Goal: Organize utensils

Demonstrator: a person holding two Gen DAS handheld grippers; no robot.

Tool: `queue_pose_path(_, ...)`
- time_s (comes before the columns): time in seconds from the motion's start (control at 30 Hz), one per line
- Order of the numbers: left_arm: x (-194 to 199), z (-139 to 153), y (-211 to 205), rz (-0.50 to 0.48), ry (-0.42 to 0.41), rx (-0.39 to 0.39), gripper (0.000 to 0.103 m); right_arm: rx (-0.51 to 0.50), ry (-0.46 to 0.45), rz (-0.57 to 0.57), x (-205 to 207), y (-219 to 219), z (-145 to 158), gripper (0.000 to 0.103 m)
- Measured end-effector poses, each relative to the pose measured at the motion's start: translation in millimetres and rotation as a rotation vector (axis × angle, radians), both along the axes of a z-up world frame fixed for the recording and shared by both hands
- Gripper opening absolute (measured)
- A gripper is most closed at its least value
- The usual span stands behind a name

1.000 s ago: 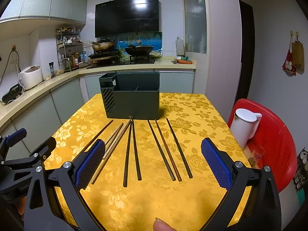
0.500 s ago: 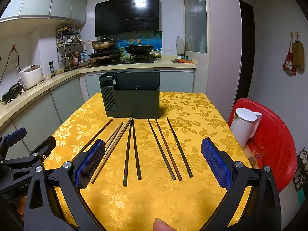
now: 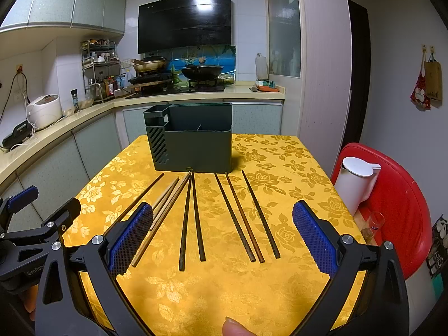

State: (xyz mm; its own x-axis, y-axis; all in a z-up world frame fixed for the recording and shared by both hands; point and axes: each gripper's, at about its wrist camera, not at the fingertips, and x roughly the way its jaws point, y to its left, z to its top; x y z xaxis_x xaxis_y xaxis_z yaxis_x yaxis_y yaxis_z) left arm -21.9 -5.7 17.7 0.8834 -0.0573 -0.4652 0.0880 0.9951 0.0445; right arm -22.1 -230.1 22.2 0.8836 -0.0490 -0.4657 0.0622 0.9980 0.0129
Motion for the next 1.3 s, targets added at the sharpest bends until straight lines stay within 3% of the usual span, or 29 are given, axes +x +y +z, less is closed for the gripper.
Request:
queue_pose_path(0.87,1.2,-2.8,1.3,0.001,0.012,0.002,0.096,-0.004,0.005,-0.003,1.1,-2.5,-1.6,0.097)
queue_pose_path(1.1,23.6,-23.5,12.5,-0.036,0.123,0.019,0.096,-0.018,0.067,-0.052,18.1,-29.7,-18.0,0.097)
queue_pose_path(1.3,55.9,-56.9,28.2,-0.096,0.274,0.0,0.096,-0.016,0.231,-0.051,40.0,-67.1,-56.7,0.097)
